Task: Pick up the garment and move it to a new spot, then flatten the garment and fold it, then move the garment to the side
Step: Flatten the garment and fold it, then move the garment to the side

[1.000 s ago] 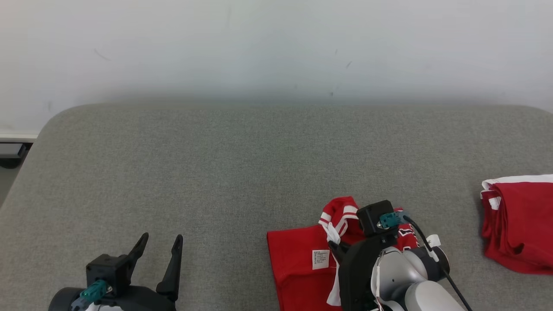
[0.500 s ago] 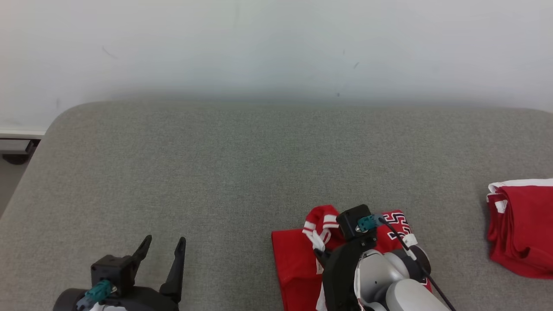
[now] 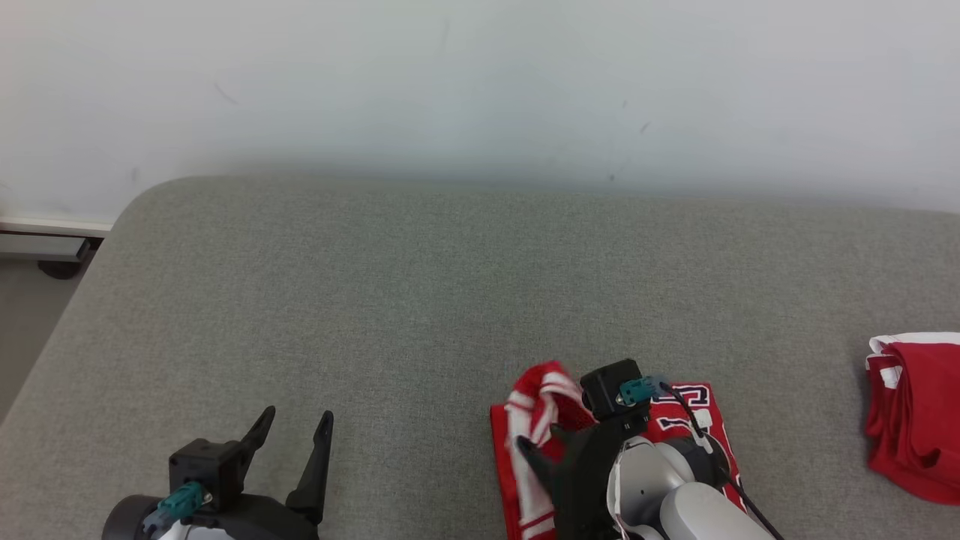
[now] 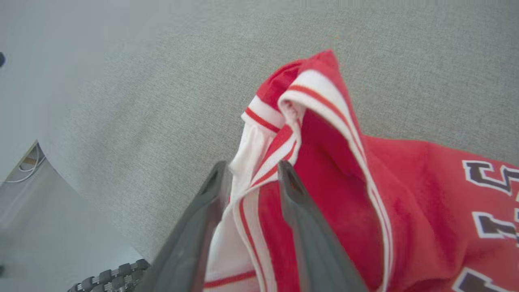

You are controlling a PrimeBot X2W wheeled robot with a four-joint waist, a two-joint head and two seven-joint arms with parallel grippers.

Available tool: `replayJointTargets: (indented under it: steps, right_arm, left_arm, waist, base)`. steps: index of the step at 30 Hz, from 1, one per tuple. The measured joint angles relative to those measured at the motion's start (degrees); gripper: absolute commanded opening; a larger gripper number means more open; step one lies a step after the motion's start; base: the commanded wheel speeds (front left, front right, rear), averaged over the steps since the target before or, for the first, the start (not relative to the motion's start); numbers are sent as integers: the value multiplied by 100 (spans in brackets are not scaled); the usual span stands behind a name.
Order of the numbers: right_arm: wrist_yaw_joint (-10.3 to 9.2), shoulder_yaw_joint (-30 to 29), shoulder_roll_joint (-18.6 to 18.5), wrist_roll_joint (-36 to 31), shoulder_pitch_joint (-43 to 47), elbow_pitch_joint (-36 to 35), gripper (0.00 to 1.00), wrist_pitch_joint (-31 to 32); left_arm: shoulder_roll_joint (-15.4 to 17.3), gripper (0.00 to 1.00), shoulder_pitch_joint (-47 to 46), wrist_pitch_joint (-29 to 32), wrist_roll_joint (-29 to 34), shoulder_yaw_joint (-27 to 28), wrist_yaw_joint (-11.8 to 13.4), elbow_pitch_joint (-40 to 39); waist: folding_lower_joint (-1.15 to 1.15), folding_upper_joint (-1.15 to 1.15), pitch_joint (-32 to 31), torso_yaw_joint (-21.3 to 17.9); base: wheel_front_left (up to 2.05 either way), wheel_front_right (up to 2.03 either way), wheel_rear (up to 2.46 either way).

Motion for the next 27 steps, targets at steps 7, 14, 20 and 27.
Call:
replayJointTargets:
  steps: [7, 14, 20, 27]
  right_arm:
    - [0, -37, 4, 683, -149, -559, 100, -394]
    - [-1, -935, -120, -9, -21, -909, 100, -605]
    - [-19, -1926, -430, -477, 837, -904, 100, -624]
    - [-19, -2421, -263, -609, 1049, -591, 100, -444]
  left_arm:
    - [74, 100, 129, -49, -10, 147, 32, -3]
    - [80, 100, 182, -97, -11, 207, 51, -52]
    - [88, 100, 244, -102, -10, 214, 57, -136]
    - [82, 100, 218, -102, 4, 168, 82, -234]
  waist:
    - [0, 0, -29, -75]
    - [0, 0, -66, -264]
    - [0, 0, -58, -429]
    - [0, 0, 68, -444]
  base:
    - [0, 0, 0]
    - [0, 0, 0]
    - [0, 0, 0]
    - [0, 0, 0]
